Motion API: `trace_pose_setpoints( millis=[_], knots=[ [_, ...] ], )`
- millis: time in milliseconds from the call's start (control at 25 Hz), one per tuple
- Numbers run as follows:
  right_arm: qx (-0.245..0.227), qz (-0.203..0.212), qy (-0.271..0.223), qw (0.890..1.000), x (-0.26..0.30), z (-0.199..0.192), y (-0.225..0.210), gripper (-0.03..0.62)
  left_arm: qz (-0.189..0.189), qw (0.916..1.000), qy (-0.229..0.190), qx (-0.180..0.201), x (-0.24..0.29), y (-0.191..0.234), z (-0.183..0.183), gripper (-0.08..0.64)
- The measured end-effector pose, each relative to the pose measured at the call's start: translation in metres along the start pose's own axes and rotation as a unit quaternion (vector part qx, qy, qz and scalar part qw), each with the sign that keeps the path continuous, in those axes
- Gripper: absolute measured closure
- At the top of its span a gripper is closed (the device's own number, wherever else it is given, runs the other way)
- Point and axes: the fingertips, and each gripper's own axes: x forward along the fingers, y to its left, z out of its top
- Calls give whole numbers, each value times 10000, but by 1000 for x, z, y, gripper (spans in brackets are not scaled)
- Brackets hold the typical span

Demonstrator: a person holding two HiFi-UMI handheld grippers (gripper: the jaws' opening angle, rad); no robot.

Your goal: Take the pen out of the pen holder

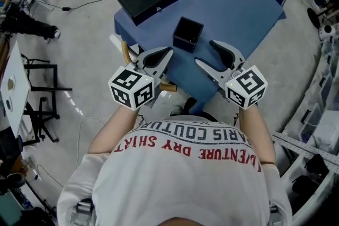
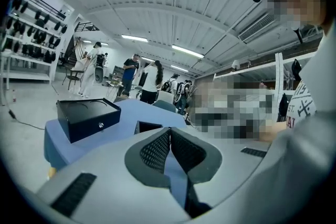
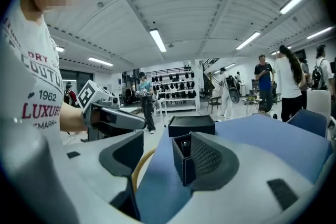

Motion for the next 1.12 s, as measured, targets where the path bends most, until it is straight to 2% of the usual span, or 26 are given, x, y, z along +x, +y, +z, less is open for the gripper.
trace_pose_setpoints(
  millis=[480,880,1120],
  knots=[
    [-219,574,471,9970,62,-23,-27,408,645,9965,-52,-537,9,41,-6,529],
    [-381,527,686,9955,81,-41,-31,494,980,9899,32,-1019,-2,71,-22,529],
    [-415,419,690,9959,79,-40,-33,505,913,9910,30,-983,-4,68,-21,529]
  ],
)
